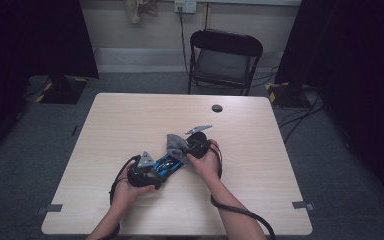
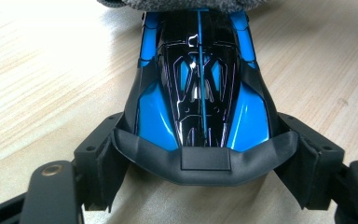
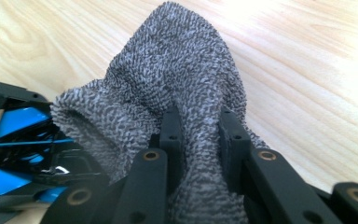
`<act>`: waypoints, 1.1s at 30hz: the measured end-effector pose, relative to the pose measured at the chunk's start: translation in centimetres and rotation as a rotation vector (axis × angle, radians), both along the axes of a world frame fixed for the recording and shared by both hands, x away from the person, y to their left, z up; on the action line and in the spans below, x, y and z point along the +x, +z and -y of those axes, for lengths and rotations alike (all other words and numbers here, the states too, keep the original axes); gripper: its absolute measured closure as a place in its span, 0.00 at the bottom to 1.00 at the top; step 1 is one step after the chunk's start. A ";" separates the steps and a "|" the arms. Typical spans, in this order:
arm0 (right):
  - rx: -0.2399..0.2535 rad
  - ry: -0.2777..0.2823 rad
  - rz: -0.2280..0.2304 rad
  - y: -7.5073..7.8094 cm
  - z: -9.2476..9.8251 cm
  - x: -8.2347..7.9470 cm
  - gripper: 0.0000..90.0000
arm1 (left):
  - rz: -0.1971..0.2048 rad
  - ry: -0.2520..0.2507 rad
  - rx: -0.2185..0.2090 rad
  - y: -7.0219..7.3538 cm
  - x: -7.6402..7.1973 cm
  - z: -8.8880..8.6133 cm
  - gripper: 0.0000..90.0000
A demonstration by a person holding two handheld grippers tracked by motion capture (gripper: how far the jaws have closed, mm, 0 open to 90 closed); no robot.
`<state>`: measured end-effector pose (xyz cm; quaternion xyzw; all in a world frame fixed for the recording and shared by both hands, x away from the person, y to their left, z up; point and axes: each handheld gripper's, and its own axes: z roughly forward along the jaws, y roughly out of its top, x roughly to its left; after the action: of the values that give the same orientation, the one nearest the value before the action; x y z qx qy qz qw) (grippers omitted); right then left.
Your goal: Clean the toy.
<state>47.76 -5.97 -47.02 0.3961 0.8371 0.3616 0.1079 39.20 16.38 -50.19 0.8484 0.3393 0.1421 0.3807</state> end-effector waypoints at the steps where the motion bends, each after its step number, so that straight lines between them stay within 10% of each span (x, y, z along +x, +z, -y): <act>1: -0.001 -0.007 0.001 0.0 0.0 0.0 0.84 | 0.000 0.000 0.000 0.0 0.0 0.0 0.27; 33: -0.035 -0.087 -0.004 -0.9 2.3 1.5 0.84 | 0.002 0.000 -0.003 0.0 0.0 0.0 0.27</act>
<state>49.29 -8.31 -47.96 0.4311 0.8254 0.3411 0.1286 39.17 16.37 -50.21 0.8477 0.3389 0.1426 0.3823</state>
